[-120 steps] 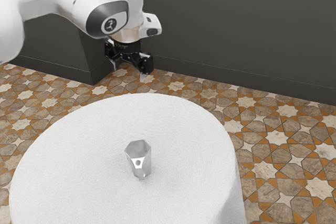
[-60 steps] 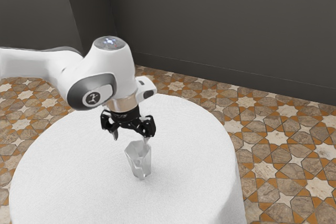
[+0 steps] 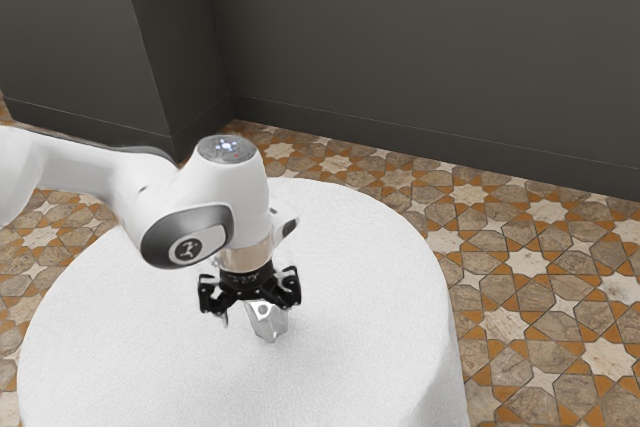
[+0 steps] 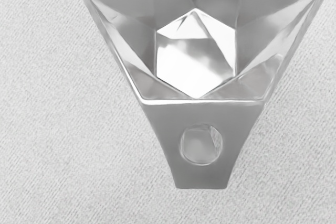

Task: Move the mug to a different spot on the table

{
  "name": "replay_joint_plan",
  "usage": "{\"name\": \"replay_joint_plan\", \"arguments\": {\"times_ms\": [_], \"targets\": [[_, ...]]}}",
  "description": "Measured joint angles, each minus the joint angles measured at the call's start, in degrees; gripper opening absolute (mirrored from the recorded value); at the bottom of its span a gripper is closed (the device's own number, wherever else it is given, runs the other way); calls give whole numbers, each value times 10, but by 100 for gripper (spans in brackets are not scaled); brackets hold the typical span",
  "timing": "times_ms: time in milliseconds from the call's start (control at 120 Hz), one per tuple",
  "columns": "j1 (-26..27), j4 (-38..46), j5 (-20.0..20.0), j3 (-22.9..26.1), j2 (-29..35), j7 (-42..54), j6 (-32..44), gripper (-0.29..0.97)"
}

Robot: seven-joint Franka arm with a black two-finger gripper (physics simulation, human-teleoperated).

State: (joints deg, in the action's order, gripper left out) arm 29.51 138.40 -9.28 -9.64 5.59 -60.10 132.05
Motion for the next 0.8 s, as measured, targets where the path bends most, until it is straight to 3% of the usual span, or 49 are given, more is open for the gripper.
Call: {"name": "replay_joint_plan", "arguments": {"times_ms": [325, 800], "targets": [[-16, -9, -2, -2, -59, -79, 62, 32], [-12, -11, -3, -1, -92, -139, 96, 14]]}}
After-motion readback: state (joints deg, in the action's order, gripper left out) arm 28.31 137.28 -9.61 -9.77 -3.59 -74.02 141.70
